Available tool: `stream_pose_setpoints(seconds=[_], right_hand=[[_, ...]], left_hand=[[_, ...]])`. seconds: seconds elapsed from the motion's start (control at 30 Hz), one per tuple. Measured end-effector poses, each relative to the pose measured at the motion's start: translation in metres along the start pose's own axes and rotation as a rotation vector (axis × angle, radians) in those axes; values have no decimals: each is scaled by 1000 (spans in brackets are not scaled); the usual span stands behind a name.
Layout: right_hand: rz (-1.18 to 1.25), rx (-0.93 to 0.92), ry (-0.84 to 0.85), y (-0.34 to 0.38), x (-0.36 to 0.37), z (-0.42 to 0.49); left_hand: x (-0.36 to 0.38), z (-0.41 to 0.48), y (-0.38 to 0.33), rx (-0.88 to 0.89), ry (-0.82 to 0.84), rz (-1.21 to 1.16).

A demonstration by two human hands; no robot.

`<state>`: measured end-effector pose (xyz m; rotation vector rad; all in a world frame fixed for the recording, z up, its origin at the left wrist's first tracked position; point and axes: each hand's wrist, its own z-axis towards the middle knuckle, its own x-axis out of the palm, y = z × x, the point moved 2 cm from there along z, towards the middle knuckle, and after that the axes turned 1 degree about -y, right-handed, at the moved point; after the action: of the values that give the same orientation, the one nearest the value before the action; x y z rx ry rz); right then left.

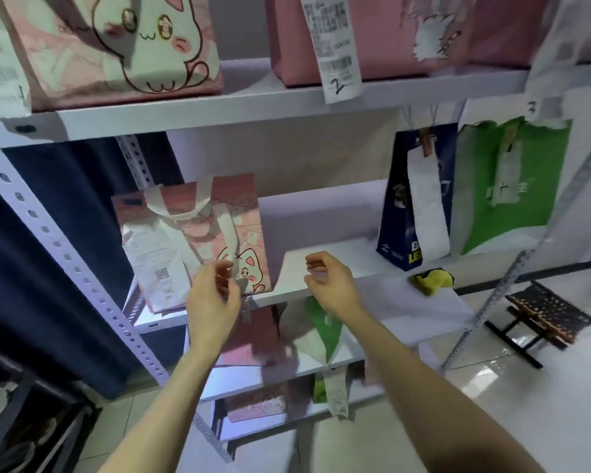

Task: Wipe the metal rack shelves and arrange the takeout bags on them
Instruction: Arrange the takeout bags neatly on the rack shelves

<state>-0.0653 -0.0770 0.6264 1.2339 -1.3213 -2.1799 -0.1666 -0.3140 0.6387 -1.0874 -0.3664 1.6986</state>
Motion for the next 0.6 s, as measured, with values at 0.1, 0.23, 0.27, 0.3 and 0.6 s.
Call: stream_pose_setpoints(seconds=[0.1,0.23,0.27,0.3,0.6], right_hand=[[9,-19,-55,-23,-48,2],[-2,5,-53,-61,-116,4],[-11,5,-62,-70,-132,5],[-26,-1,-82,-79,-148,7],[-172,-184,-312,-124,-241,16]], left_hand=[[50,6,-35,18,98,-49],[119,11,-86,18,157,-79],[136,10,-99,-6,175,-108],[153,9,-112,-24,194,-134],[261,4,-195,-76,265,-108]])
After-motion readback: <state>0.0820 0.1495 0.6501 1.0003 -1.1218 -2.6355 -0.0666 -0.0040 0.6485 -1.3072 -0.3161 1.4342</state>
